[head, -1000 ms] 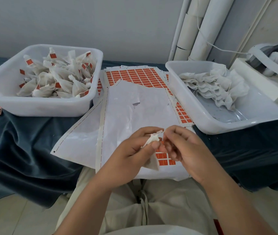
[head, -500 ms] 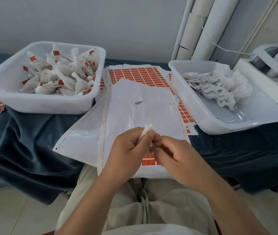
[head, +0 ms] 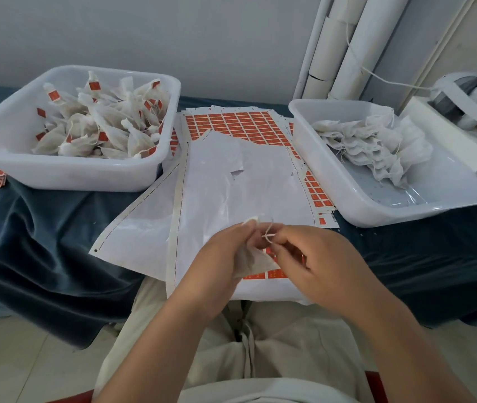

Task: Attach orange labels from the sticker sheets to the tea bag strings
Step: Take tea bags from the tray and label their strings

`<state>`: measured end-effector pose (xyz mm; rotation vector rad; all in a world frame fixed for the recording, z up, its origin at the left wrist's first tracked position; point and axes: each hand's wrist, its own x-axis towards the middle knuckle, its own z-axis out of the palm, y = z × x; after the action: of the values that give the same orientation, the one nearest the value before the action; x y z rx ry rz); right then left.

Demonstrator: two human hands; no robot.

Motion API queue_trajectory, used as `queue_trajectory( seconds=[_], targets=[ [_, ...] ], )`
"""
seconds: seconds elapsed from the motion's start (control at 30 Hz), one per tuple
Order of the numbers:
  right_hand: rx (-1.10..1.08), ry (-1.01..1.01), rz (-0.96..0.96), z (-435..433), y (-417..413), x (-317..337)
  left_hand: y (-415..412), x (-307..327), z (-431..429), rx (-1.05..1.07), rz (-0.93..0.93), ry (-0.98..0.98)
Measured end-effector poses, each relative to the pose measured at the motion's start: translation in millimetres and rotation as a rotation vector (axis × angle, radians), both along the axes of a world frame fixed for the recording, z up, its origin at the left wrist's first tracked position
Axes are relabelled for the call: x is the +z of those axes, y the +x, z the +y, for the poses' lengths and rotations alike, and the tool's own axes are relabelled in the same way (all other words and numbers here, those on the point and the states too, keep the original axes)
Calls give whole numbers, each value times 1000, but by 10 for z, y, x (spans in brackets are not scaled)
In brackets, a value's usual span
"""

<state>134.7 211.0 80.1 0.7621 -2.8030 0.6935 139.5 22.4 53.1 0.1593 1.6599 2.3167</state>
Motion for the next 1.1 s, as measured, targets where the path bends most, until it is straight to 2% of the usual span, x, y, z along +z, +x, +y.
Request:
queue_trajectory(
  seconds=[0.03, 0.1, 0.23, 0.47, 0.53, 0.67, 0.77, 0.97, 1.1],
  targets=[
    [-23, -1, -6, 3, -12, -11, 5, 9, 1, -9, -31, 111],
    [-26, -27, -22, -2, -17, -14, 10, 22, -2, 3, -39, 174],
    [33, -76, -20, -63, 33, 19, 7, -50, 25, 76, -21, 72],
    [23, -55, 77, -103, 66, 35, 15, -30, 50, 131, -26, 29],
    [31, -39, 121, -103, 75, 61, 26, -35, 55, 159, 64, -158],
    [103, 31, 152, -21, 40, 128, 21, -52, 36, 230, 376, -681],
    [148, 68, 186, 44, 8, 154, 31, -43, 11, 132, 498, -852],
    [199, 37, 200, 98, -19, 135, 65, -36, -75, -157, 445, -637],
    [161, -134, 45, 68, -31, 104, 60, -35, -123, -293, 366, -512]
  ],
)
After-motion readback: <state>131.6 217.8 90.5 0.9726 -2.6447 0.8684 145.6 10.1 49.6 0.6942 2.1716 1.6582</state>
